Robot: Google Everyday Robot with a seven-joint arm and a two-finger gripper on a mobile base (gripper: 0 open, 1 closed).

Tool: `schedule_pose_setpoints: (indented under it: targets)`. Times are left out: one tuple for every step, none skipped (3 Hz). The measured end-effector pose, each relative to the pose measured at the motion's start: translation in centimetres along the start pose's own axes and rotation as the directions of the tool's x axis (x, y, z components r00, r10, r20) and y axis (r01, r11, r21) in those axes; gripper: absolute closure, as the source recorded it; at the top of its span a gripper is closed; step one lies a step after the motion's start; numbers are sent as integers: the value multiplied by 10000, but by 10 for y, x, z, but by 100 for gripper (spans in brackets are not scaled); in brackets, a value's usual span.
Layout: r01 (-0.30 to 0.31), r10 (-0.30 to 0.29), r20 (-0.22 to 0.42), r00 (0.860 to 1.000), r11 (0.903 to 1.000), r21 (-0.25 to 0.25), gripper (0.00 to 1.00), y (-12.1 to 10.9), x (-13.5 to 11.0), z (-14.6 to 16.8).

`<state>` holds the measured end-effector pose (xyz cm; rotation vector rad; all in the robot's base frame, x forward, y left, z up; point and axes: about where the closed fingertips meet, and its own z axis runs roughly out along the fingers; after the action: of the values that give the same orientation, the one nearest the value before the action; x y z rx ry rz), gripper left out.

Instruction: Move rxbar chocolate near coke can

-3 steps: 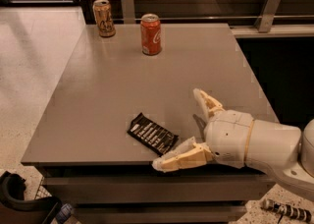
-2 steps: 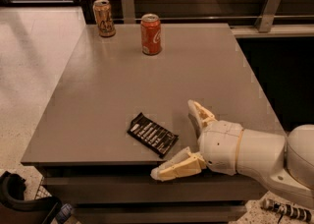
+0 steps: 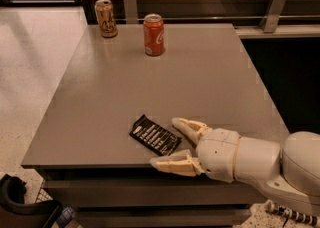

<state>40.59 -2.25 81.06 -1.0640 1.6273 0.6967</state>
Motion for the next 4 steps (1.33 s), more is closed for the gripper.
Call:
schedule_pose_setpoints:
  targets:
    - [47,-47,-15,10000,10000,-22,56,1,-2,1]
    - [94,-94,-32,10000,9999,-44,79,3,-3,2]
    - [156,-156,-53,9999,9999,-71,100,4,-5,3]
    - [156,-156,-53,9999,9999,-71,100,4,-5,3]
